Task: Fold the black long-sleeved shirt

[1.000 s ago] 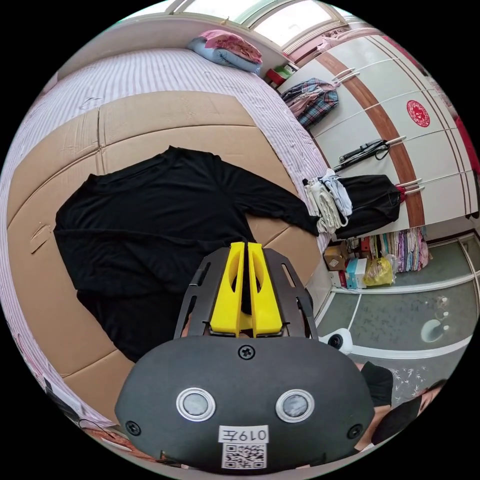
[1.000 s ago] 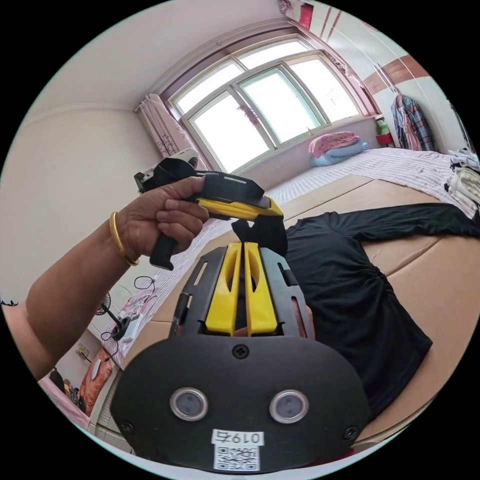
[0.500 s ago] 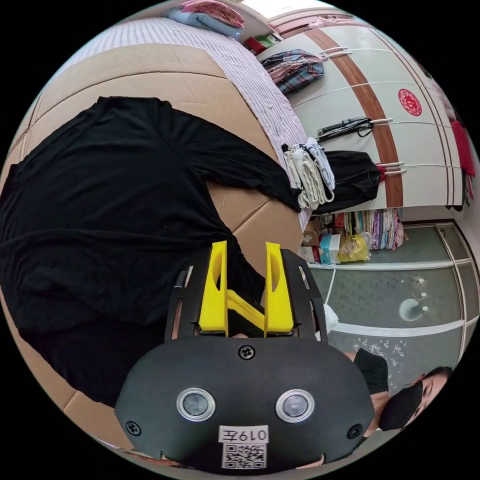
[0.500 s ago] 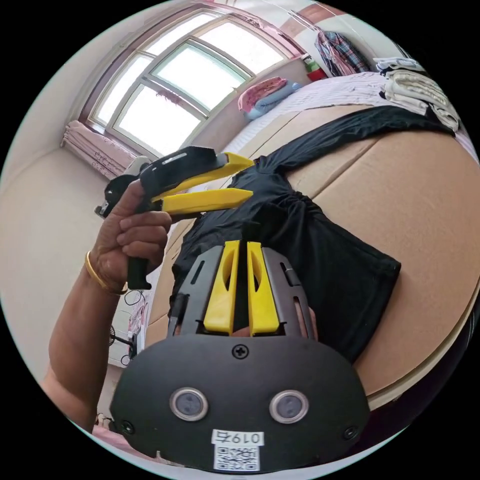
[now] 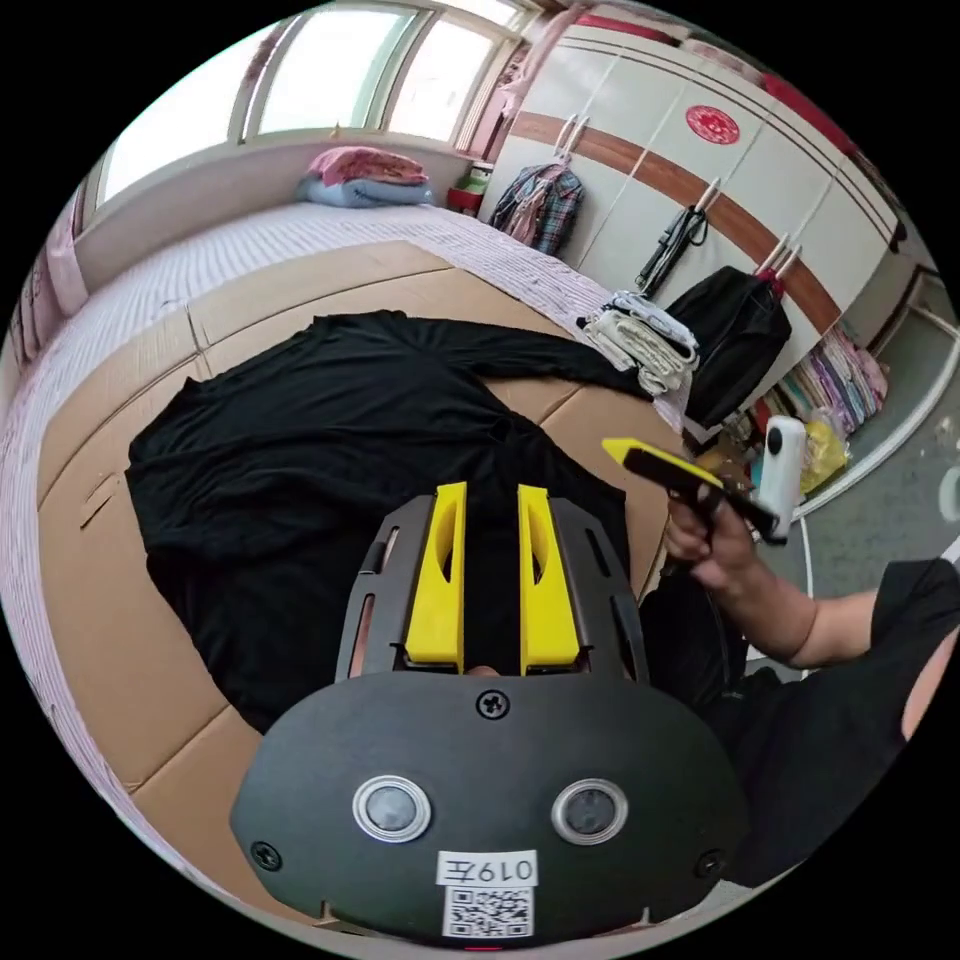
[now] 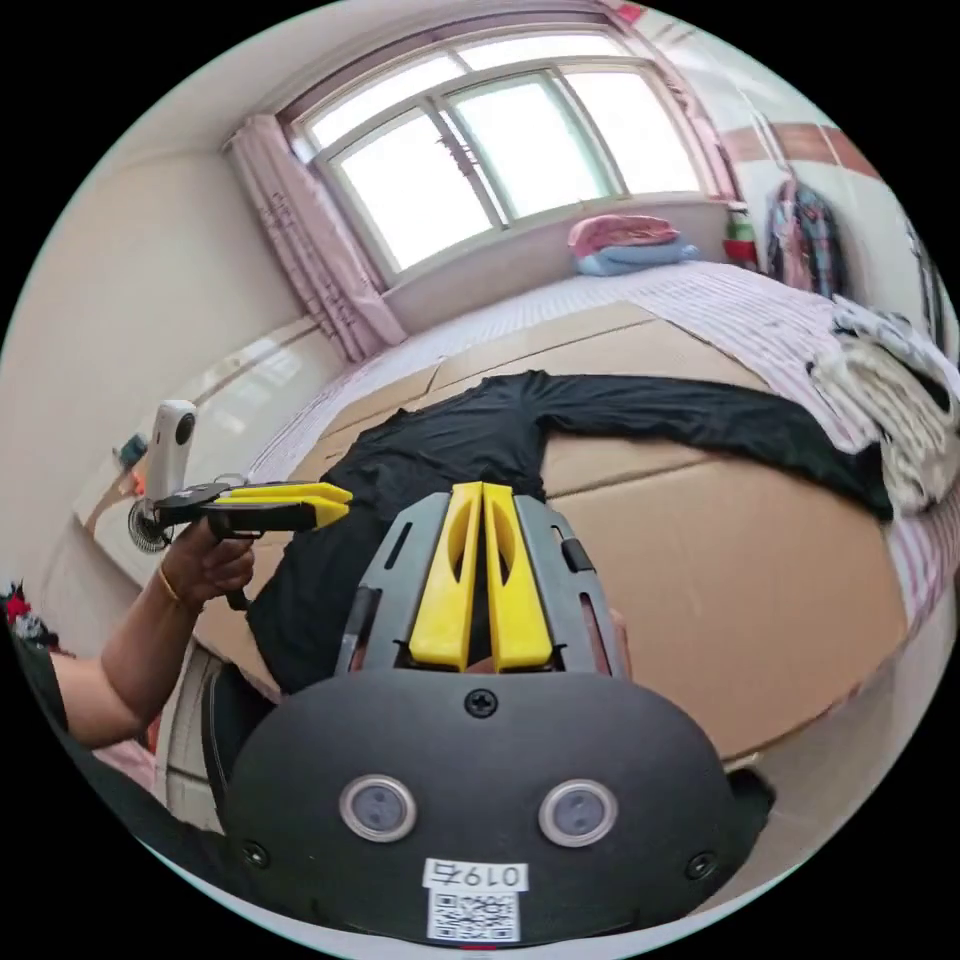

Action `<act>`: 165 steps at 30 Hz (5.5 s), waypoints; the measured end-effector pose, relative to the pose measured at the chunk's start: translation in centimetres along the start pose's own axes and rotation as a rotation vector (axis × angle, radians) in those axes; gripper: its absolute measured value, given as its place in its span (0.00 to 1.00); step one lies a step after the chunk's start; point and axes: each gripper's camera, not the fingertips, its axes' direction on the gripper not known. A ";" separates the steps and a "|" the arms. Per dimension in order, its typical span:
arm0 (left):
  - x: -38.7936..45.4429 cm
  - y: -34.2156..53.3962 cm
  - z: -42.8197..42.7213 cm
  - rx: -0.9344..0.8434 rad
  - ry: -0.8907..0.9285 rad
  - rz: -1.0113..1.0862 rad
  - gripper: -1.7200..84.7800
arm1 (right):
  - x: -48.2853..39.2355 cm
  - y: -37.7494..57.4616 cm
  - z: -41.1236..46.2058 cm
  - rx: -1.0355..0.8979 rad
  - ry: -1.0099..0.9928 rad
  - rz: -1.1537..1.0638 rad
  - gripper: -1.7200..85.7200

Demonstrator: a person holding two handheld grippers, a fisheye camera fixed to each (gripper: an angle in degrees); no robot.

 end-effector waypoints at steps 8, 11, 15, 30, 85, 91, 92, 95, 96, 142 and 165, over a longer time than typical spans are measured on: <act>12.4 -0.1 4.0 0.041 -0.258 0.139 0.12 | 3.6 -5.4 4.6 -0.277 -0.040 -0.648 0.10; 13.3 -0.5 5.1 0.007 -0.292 0.081 0.12 | 5.1 -6.0 5.6 -0.331 -0.095 -0.721 0.12; 14.2 -0.2 5.3 -0.028 -0.300 0.042 0.11 | 6.7 -6.5 6.2 -0.394 -0.161 -0.789 0.12; 13.8 2.3 0.3 0.047 -0.135 -0.142 0.04 | 8.3 -7.4 2.1 -0.344 -0.234 -0.939 0.01; 8.3 14.1 -6.3 0.072 -0.107 -0.117 0.09 | -2.5 -9.7 -5.8 -0.265 -0.043 -0.701 0.05; -4.7 20.7 -14.6 0.098 -0.541 -0.394 0.09 | -11.5 -12.4 -3.9 -0.153 0.022 -0.623 0.01; -7.3 21.5 -15.5 0.076 -0.578 -0.420 0.09 | -13.1 -13.0 -2.9 -0.149 0.004 -0.621 0.01; -11.9 22.2 -15.8 0.006 -0.614 -0.419 0.09 | -16.5 -15.1 0.3 -0.161 -0.052 -0.613 0.03; -13.0 22.2 -15.5 -0.011 -0.612 -0.394 0.10 | -17.2 -15.8 0.9 -0.163 -0.064 -0.610 0.04; -32.1 34.1 -7.4 0.039 -0.288 -0.583 0.04 | -56.4 -78.8 47.8 -1.037 -0.088 -0.658 0.08; -35.2 37.7 -1.9 0.019 -0.398 -0.631 0.03 | -52.5 -78.1 50.8 -0.788 -0.302 -0.444 0.01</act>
